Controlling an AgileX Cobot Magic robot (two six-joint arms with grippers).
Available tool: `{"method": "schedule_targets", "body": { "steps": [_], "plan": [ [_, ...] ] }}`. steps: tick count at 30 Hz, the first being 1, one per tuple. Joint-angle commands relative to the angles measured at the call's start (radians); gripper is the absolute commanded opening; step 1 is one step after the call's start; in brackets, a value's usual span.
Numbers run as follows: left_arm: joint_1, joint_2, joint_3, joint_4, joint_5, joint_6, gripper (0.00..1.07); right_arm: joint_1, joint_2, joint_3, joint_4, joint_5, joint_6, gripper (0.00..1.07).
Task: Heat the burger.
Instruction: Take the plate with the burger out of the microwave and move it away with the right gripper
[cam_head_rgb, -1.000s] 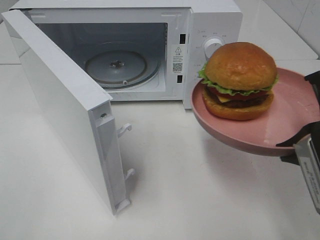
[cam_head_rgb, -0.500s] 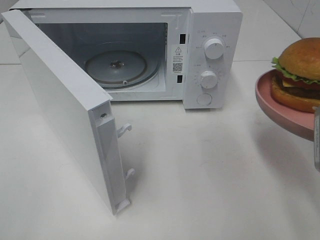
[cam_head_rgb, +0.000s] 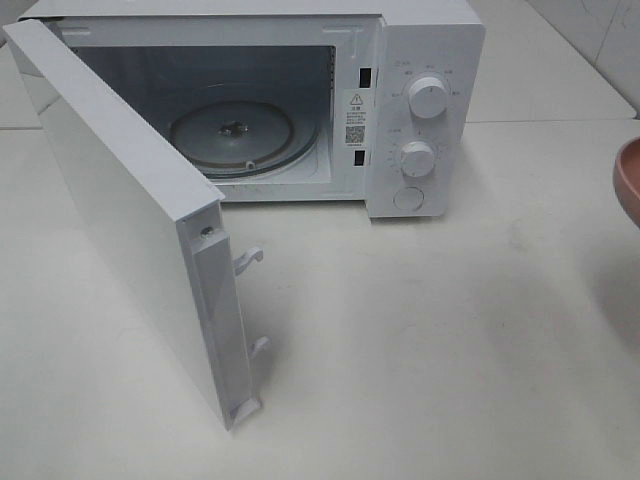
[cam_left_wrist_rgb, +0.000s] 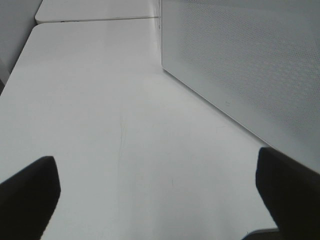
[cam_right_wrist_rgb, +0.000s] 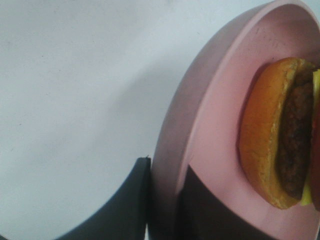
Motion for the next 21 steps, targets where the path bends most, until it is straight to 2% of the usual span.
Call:
{"method": "schedule_targets", "body": {
  "steps": [1,9,10,21],
  "plan": [
    [0.0,-0.004,0.002,-0.004,-0.015,-0.004,1.0,-0.005,0.026,-0.004,-0.099,0.01,0.111,0.01],
    [0.0,-0.004,0.002,-0.004,-0.015,-0.004,1.0,-0.005,0.212,-0.004,-0.187,0.018,0.461,0.01],
    [0.0,-0.004,0.002,-0.004,-0.015,-0.004,1.0,-0.005,0.259,-0.004,-0.219,0.009,0.571,0.01],
    [0.0,-0.004,0.002,-0.004,-0.015,-0.004,1.0,-0.005,0.487,-0.004,-0.336,-0.003,0.937,0.02]
  ]
}}
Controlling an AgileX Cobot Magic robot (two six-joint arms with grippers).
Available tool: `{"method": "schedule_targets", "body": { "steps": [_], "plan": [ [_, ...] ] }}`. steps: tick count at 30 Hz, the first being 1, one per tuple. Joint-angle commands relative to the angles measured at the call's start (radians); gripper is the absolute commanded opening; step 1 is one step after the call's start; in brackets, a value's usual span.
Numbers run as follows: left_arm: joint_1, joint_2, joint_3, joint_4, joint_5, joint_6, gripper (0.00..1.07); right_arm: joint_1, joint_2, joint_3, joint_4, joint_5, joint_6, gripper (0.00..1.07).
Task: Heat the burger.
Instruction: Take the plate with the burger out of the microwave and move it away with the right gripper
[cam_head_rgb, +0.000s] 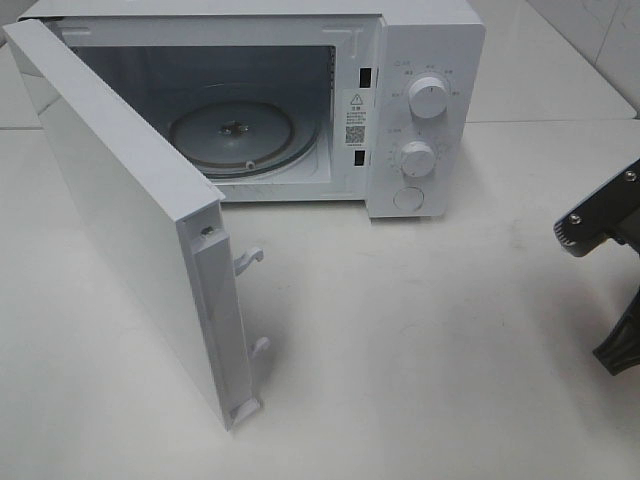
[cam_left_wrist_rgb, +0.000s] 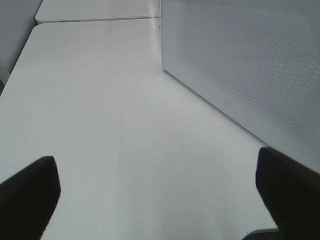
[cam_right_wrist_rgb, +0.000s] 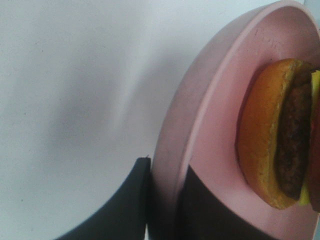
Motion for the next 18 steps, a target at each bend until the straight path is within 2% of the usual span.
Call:
{"method": "schedule_targets", "body": {
  "steps": [1,4,18],
  "plan": [
    [0.0,-0.004,0.002,-0.004,-0.015,-0.004,1.0,-0.005,0.075,-0.004,-0.13,0.021,0.135,0.03],
    [0.0,-0.004,0.002,-0.004,-0.015,-0.004,1.0,-0.005,0.09,-0.004,-0.141,0.017,0.153,0.03],
    [0.0,-0.004,0.002,-0.004,-0.015,-0.004,1.0,-0.005,0.37,-0.004,-0.317,0.005,0.495,0.06]
  ]
}}
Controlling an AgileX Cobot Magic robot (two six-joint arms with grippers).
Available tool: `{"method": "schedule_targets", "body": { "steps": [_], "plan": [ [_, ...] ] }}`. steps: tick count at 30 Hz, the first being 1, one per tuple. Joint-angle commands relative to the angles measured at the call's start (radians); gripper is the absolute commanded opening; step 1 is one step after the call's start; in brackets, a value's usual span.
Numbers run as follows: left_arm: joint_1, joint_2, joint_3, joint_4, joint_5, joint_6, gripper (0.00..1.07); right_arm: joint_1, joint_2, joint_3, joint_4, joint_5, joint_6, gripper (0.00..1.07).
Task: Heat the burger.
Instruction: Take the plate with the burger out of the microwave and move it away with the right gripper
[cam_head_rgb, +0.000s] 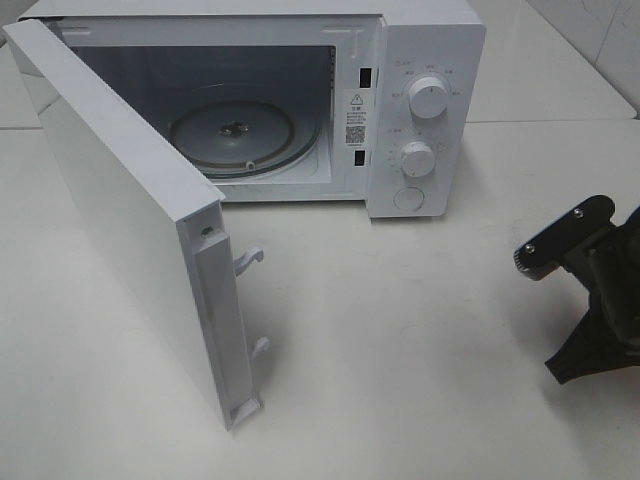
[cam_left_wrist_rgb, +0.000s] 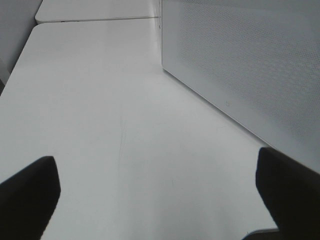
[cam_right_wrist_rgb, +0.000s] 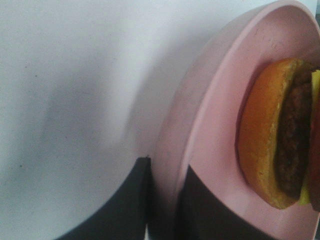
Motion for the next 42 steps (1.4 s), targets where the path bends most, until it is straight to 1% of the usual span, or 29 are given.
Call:
{"method": "schedule_targets", "body": {
  "steps": [1,2,4,10,12,13,14,15,16,18,21,23,24,26,27,28,29,30,31,32,33,35,36,37,38,39,40,41,42],
  "plan": [
    [0.0,-0.004,0.002,-0.004,-0.015,-0.004,1.0,-0.005,0.056,0.0,-0.091,0.064,0.099,0.06],
    [0.0,-0.004,0.002,-0.004,-0.015,-0.004,1.0,-0.005,0.056,0.0,-0.091,0.064,0.099,0.06],
    [0.0,-0.004,0.002,-0.004,-0.015,-0.004,1.0,-0.005,0.116,0.0,-0.118,0.063,0.176,0.08],
    [0.0,-0.004,0.002,-0.004,-0.015,-0.004,1.0,-0.005,0.144,0.0,-0.121,0.049,0.202,0.14],
    [0.0,-0.004,0.002,-0.004,-0.015,-0.004,1.0,-0.005,0.141,-0.003,-0.124,0.011,0.197,0.25],
    [0.0,-0.004,0.002,-0.004,-0.015,-0.004,1.0,-0.005,0.141,-0.003,-0.124,0.011,0.197,0.25],
    [0.0,-0.004,0.002,-0.004,-0.015,-0.004,1.0,-0.005,0.141,-0.003,-0.121,0.011,0.194,0.28],
    [0.0,-0.004,0.002,-0.004,-0.015,-0.004,1.0,-0.005,0.141,-0.009,-0.111,0.013,0.192,0.36],
    [0.0,-0.004,0.002,-0.004,-0.015,-0.004,1.0,-0.005,0.141,-0.009,-0.111,0.013,0.192,0.36],
    [0.0,-0.004,0.002,-0.004,-0.015,-0.004,1.0,-0.005,0.141,-0.023,-0.072,0.021,0.16,0.44],
    [0.0,-0.004,0.002,-0.004,-0.015,-0.004,1.0,-0.005,0.141,-0.03,-0.053,0.022,0.136,0.46],
    [0.0,-0.004,0.002,-0.004,-0.015,-0.004,1.0,-0.005,0.113,-0.058,0.03,0.023,0.04,0.49],
    [0.0,-0.004,0.002,-0.004,-0.015,-0.004,1.0,-0.005,0.113,-0.058,0.03,0.023,0.04,0.49],
    [0.0,-0.004,0.002,-0.004,-0.015,-0.004,1.0,-0.005,0.063,-0.071,0.088,0.023,-0.03,0.49],
    [0.0,-0.004,0.002,-0.004,-0.015,-0.004,1.0,-0.005,0.063,-0.071,0.088,0.023,-0.03,0.49],
    [0.0,-0.004,0.002,-0.004,-0.015,-0.004,1.0,-0.005,0.039,-0.073,0.11,0.023,-0.056,0.49],
    [0.0,-0.004,0.002,-0.004,-0.015,-0.004,1.0,-0.004,-0.012,-0.082,0.164,0.023,-0.107,0.49],
    [0.0,-0.004,0.002,-0.004,-0.015,-0.004,1.0,-0.004,-0.012,-0.082,0.164,0.023,-0.107,0.49],
    [0.0,-0.004,0.002,-0.004,-0.015,-0.004,1.0,-0.004,-0.065,-0.089,0.218,0.021,-0.164,0.49],
    [0.0,-0.004,0.002,-0.004,-0.015,-0.004,1.0,-0.004,-0.065,-0.089,0.218,0.021,-0.164,0.49],
    [0.0,-0.004,0.002,-0.004,-0.015,-0.004,1.0,-0.004,-0.118,-0.096,0.266,0.016,-0.224,0.49],
    [0.0,-0.004,0.002,-0.004,-0.015,-0.004,1.0,-0.004,-0.147,-0.096,0.286,0.008,-0.259,0.5],
    [0.0,-0.004,0.002,-0.004,-0.015,-0.004,1.0,-0.004,-0.207,-0.096,0.333,-0.021,-0.328,0.51],
    [0.0,-0.004,0.002,-0.004,-0.015,-0.004,1.0,-0.004,-0.207,-0.096,0.333,-0.021,-0.328,0.51],
    [0.0,-0.004,0.002,-0.004,-0.015,-0.004,1.0,-0.004,-0.239,-0.096,0.36,-0.032,-0.362,0.53],
    [0.0,-0.004,0.002,-0.004,-0.015,-0.004,1.0,-0.004,-0.289,-0.096,0.405,-0.053,-0.425,0.58],
    [0.0,-0.004,0.002,-0.004,-0.015,-0.004,1.0,-0.004,-0.289,-0.096,0.405,-0.053,-0.425,0.58],
    [0.0,-0.004,0.002,-0.004,-0.015,-0.004,1.0,-0.004,-0.315,-0.096,0.427,-0.062,-0.458,0.62],
    [0.0,-0.004,0.002,-0.004,-0.015,-0.004,1.0,-0.004,-0.359,-0.096,0.462,-0.066,-0.511,0.69]
  ]
}}
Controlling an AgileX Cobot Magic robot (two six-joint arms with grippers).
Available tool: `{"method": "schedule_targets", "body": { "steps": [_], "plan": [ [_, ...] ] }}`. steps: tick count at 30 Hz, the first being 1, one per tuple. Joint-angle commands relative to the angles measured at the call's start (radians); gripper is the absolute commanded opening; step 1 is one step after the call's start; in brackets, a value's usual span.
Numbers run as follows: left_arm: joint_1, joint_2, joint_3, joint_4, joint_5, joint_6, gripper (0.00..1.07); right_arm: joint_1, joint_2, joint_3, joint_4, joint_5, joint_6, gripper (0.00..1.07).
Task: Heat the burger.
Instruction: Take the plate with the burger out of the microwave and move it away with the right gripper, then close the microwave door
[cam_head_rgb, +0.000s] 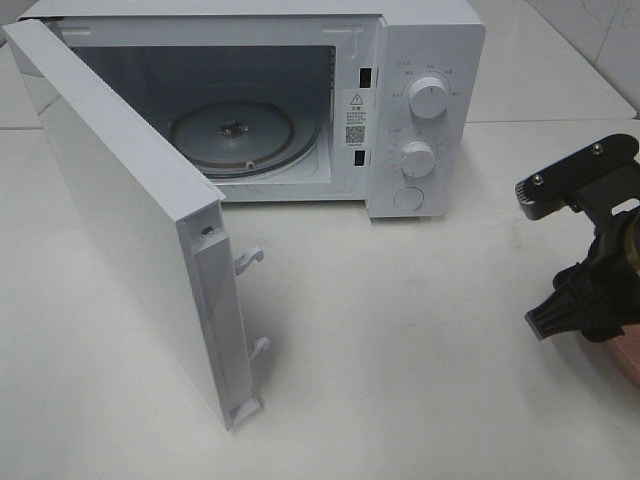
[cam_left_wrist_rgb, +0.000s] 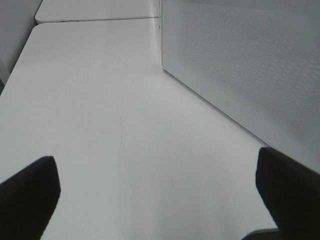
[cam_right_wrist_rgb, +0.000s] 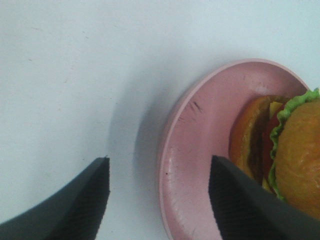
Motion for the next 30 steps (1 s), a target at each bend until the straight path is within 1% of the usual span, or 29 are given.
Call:
{"method": "schedule_targets", "body": {
  "steps": [1,2,3,4,5,6,7,8,9,11,12,13,14,16,17,19,22,23,25,26,30],
  "plan": [
    [0.0,-0.004,0.002,-0.004,-0.015,-0.004,1.0,-0.004,-0.057,-0.001,0.054,-0.008,-0.091,0.69],
    [0.0,-0.004,0.002,-0.004,-0.015,-0.004,1.0,-0.003,-0.098,-0.001,0.097,0.0,-0.152,0.76],
    [0.0,-0.004,0.002,-0.004,-0.015,-0.004,1.0,-0.003,-0.098,-0.001,0.097,0.0,-0.152,0.76],
    [0.0,-0.004,0.002,-0.004,-0.015,-0.004,1.0,-0.002,-0.119,-0.001,0.128,0.003,-0.18,0.79],
    [0.0,-0.004,0.002,-0.004,-0.015,-0.004,1.0,-0.002,-0.162,-0.001,0.194,0.003,-0.237,0.81],
    [0.0,-0.004,0.002,-0.004,-0.015,-0.004,1.0,-0.002,-0.162,-0.001,0.194,0.003,-0.237,0.81],
    [0.0,-0.004,0.002,-0.004,-0.015,-0.004,1.0,-0.002,-0.198,-0.001,0.251,0.0,-0.3,0.8],
    [0.0,-0.004,0.002,-0.004,-0.015,-0.004,1.0,-0.002,-0.218,-0.001,0.278,0.0,-0.332,0.8],
    [0.0,-0.004,0.002,-0.004,-0.015,-0.004,1.0,-0.002,-0.218,-0.001,0.278,0.0,-0.332,0.8],
    [0.0,-0.004,0.002,-0.004,-0.015,-0.004,1.0,-0.002,-0.274,-0.001,0.346,0.002,-0.409,0.79],
    [0.0,-0.004,0.002,-0.004,-0.015,-0.004,1.0,-0.002,-0.274,-0.001,0.346,0.002,-0.409,0.79],
    [0.0,-0.004,0.002,-0.004,-0.015,-0.004,1.0,-0.002,-0.315,-0.001,0.399,0.012,-0.46,0.78],
    [0.0,-0.004,0.002,-0.004,-0.015,-0.004,1.0,-0.002,-0.315,-0.001,0.399,0.012,-0.46,0.78],
    [0.0,-0.004,0.002,-0.004,-0.015,-0.004,1.0,-0.002,-0.368,-0.001,0.462,0.047,-0.515,0.77],
    [0.0,-0.004,0.002,-0.004,-0.015,-0.004,1.0,-0.002,-0.368,-0.001,0.462,0.047,-0.515,0.77],
    [0.0,-0.004,0.002,-0.004,-0.015,-0.004,1.0,-0.002,-0.46,-0.001,0.522,0.124,-0.575,0.76],
    [0.0,-0.004,0.002,-0.004,-0.015,-0.004,1.0,-0.002,-0.484,-0.001,0.529,0.14,-0.583,0.76],
    [0.0,-0.004,0.002,-0.004,-0.015,-0.004,1.0,-0.002,-0.534,-0.001,0.544,0.176,-0.604,0.76],
    [0.0,-0.004,0.002,-0.004,-0.015,-0.004,1.0,-0.002,-0.557,-0.001,0.55,0.191,-0.611,0.76],
    [0.0,-0.004,0.002,-0.004,-0.015,-0.004,1.0,-0.002,-0.61,-0.001,0.563,0.221,-0.621,0.76],
    [0.0,-0.004,0.002,-0.004,-0.015,-0.004,1.0,-0.006,-0.676,-0.001,0.584,0.26,-0.623,0.76]
  ]
}}
